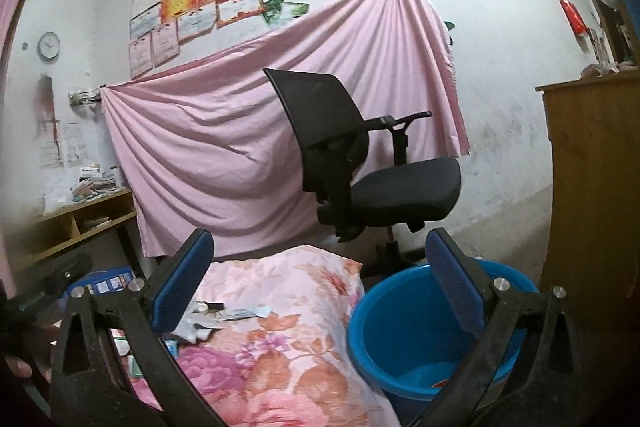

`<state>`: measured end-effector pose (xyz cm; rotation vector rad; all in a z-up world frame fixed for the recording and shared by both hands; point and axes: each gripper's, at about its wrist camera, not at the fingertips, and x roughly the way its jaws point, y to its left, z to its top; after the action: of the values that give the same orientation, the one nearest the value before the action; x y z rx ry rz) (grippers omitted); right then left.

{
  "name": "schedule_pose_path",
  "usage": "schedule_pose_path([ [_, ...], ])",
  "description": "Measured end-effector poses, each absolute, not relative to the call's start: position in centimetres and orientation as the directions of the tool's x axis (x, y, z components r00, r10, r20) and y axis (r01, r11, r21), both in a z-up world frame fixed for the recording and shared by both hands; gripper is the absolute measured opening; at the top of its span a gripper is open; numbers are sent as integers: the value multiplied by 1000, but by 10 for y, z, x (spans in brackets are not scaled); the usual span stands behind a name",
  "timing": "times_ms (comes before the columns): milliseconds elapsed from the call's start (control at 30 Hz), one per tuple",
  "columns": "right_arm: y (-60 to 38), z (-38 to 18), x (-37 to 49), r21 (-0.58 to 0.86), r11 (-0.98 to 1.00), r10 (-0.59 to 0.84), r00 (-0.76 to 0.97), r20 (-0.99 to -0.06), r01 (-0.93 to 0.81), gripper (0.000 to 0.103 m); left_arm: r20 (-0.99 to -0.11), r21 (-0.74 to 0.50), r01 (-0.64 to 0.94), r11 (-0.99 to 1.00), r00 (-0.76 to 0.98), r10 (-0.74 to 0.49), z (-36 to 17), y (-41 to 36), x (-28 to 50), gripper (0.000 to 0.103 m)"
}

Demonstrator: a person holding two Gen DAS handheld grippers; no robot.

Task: Collect trash
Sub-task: 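Grasp the green-white paper packet with the left tool while the right tool grasps the snack wrapper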

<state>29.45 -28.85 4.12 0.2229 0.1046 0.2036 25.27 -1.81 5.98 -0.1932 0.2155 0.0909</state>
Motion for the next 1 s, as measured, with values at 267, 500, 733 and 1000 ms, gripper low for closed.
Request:
schedule_pose_path([
  [267, -246, 42, 292, 197, 947, 279, 954, -108, -254, 103, -236, -154, -178, 972, 962, 139, 41, 20, 232, 101],
  [500, -205, 31, 304, 164, 938, 334, 922, -198, -305, 103, -302, -168, -214, 962, 940, 156, 23, 52, 226, 101],
  [733, -167, 10, 323, 85, 939, 340, 866, -366, -332, 103, -402, -160, -207, 965, 907, 128, 9, 73, 233, 101],
  [1000, -146, -3, 334, 76, 917, 375, 781, -499, -391, 103, -538, -152, -164, 975, 841, 57, -10, 77, 252, 101],
])
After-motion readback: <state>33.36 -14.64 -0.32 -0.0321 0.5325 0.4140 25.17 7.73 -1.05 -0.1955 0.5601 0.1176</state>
